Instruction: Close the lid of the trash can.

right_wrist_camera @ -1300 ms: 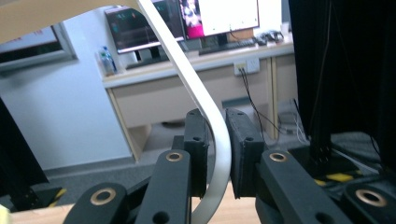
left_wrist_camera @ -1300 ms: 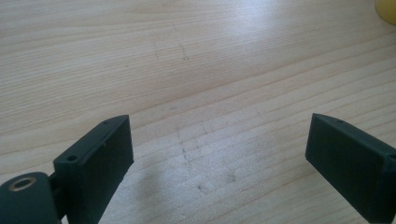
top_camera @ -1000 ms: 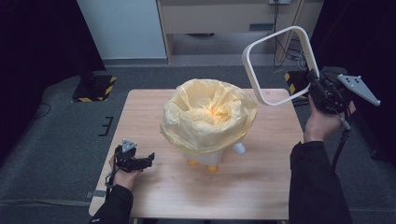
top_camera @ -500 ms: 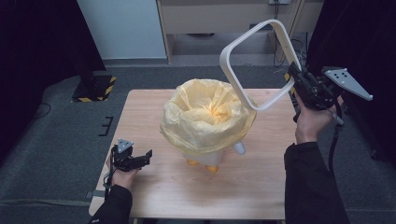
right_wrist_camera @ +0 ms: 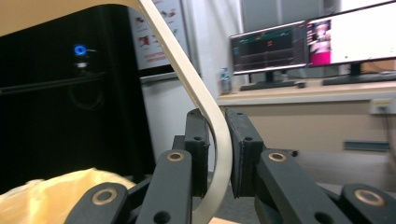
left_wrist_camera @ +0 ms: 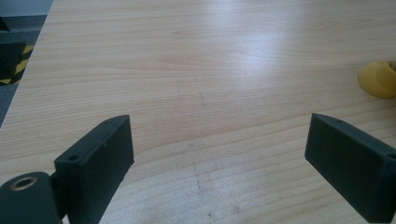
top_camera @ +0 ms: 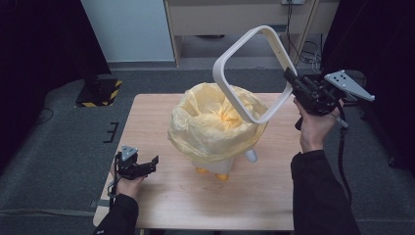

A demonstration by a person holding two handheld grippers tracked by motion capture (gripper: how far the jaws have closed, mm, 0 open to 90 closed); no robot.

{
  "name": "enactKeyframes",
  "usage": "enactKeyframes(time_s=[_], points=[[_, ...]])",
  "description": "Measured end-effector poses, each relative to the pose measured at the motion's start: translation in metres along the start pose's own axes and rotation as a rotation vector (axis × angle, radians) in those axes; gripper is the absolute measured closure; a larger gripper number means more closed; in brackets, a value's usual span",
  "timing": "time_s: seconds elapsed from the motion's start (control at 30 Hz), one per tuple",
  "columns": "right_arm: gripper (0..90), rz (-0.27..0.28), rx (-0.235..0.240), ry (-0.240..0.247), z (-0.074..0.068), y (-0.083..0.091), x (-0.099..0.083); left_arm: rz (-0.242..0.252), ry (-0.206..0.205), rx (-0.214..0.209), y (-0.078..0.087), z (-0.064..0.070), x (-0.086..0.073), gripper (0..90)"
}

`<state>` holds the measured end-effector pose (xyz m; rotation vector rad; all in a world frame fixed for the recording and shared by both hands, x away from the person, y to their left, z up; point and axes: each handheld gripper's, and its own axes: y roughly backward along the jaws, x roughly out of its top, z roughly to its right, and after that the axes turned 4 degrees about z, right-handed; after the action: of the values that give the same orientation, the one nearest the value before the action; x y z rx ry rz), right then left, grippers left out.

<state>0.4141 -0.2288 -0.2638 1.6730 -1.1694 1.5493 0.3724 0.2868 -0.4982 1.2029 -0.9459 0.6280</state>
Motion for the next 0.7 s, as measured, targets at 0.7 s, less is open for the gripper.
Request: enactKeyframes(time_s=[0.7], points=[[80.4,-0.131,0.186,-0.048,-0.025,-0.025,-0.034,0.041,0.013,0.014,0.004,-0.001,0.003,7.4]])
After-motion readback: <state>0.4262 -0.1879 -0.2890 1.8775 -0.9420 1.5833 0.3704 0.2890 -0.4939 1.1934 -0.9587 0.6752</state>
